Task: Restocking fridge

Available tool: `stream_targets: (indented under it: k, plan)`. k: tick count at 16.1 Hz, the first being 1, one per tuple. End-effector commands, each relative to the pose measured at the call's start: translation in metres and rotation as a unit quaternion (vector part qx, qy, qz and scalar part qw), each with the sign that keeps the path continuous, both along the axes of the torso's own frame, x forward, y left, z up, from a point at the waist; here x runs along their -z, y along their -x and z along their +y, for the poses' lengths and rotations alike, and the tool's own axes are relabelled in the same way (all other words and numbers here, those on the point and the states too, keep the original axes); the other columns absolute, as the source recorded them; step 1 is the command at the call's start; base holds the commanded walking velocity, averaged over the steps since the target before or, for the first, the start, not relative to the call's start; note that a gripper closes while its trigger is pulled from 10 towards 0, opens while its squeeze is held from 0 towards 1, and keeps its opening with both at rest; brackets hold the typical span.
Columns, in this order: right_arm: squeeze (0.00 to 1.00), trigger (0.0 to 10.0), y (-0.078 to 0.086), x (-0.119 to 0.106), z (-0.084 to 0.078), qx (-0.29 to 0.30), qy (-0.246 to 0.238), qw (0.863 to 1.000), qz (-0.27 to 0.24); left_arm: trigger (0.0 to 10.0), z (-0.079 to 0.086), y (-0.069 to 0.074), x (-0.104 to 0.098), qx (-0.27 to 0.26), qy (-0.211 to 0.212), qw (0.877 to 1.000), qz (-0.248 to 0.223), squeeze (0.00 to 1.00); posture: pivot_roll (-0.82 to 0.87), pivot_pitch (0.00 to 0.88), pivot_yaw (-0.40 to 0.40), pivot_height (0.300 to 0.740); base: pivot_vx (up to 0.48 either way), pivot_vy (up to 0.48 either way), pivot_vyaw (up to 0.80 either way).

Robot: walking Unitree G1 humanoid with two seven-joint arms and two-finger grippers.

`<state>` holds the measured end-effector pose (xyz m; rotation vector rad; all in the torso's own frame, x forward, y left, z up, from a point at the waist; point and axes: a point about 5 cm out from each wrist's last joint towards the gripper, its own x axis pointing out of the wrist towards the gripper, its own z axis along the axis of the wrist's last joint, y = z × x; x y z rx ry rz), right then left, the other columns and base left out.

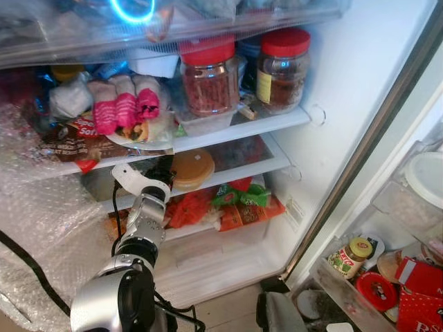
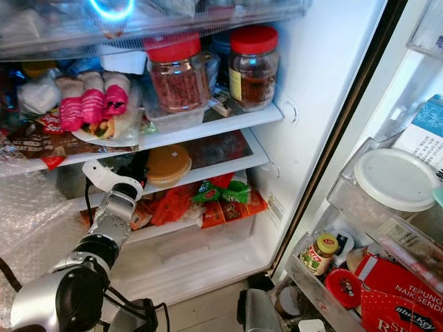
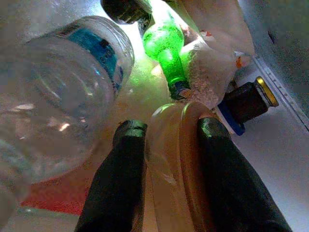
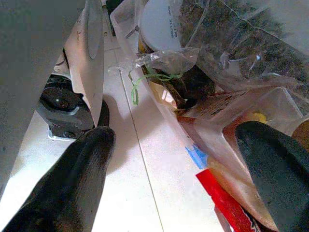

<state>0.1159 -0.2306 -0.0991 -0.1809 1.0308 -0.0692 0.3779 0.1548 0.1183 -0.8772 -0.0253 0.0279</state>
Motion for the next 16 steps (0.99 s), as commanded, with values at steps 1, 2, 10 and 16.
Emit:
stream_targets:
  k: [1,2,10,16]
  plan:
    - [0.00,10.0,0.009,0.002,-0.001,0.003,0.001,1.000,0.013,10.0,-0.001,-0.002,-0.003,-0.002,-0.003,1.000,-0.002,0.00,-0.21,0.092,0.006,0.602,0.000,0.000,0.00]
    - [0.00,10.0,0.009,0.003,-0.001,0.003,0.000,1.000,0.014,10.0,-0.002,-0.002,-0.003,-0.001,-0.004,1.000,-0.002,0.00,-0.21,0.093,0.007,0.602,0.000,0.000,0.00]
    - [0.00,10.0,0.007,0.002,0.001,0.001,-0.002,1.000,0.012,10.0,-0.002,-0.003,-0.006,0.003,-0.016,1.000,-0.016,1.00,-0.20,0.078,0.012,0.602,0.000,0.000,0.00]
    - [0.00,10.0,0.005,0.002,0.002,-0.002,-0.004,1.000,0.009,10.0,-0.010,0.000,-0.018,0.055,-0.052,0.993,-0.086,1.00,-0.18,0.065,0.012,0.602,0.000,0.000,0.00]
